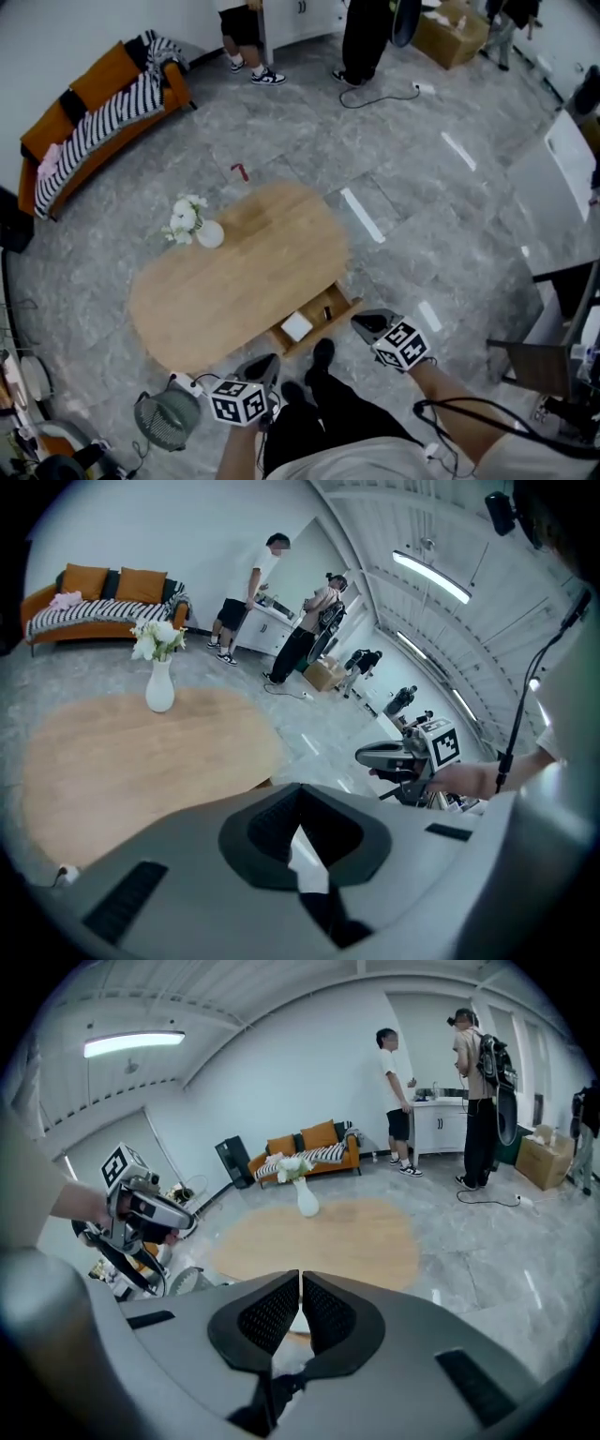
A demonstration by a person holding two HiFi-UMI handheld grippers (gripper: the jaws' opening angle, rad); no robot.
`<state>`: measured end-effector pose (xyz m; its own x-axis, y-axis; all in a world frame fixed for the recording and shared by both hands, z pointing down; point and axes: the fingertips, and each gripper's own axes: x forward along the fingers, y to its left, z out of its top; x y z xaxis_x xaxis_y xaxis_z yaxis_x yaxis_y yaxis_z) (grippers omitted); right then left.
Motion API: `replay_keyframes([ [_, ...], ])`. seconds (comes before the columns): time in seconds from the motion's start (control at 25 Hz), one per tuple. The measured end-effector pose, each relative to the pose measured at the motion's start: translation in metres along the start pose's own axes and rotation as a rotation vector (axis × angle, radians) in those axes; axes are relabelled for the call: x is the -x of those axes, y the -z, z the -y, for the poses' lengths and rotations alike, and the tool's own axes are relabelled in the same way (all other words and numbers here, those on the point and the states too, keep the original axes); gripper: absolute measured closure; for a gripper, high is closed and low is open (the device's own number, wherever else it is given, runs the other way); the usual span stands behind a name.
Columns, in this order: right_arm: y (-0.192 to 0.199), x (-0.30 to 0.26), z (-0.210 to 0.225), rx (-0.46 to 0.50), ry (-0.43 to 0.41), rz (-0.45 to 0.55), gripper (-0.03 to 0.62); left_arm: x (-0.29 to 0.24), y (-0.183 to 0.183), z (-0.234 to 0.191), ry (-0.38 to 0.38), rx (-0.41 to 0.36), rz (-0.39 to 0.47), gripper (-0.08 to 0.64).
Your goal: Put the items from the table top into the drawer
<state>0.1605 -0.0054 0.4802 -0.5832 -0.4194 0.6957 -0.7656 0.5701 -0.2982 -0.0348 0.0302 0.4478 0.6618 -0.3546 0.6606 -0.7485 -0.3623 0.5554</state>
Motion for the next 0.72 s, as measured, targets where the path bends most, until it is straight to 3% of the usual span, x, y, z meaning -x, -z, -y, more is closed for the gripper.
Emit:
replay_keyframes([
  [0.32, 0.003, 0.069, -0.064, -0.089, 0.004, 0.092, 0.552, 0.073, 0.011, 0.038, -0.003, -0.053, 0.09, 0.558],
  [0.72, -0.017, 0.128, -0.132, -0.086, 0.067, 0.225, 0.552, 0.146, 0.027, 0.073, 0.02, -0.139, 0.194, 0.558],
])
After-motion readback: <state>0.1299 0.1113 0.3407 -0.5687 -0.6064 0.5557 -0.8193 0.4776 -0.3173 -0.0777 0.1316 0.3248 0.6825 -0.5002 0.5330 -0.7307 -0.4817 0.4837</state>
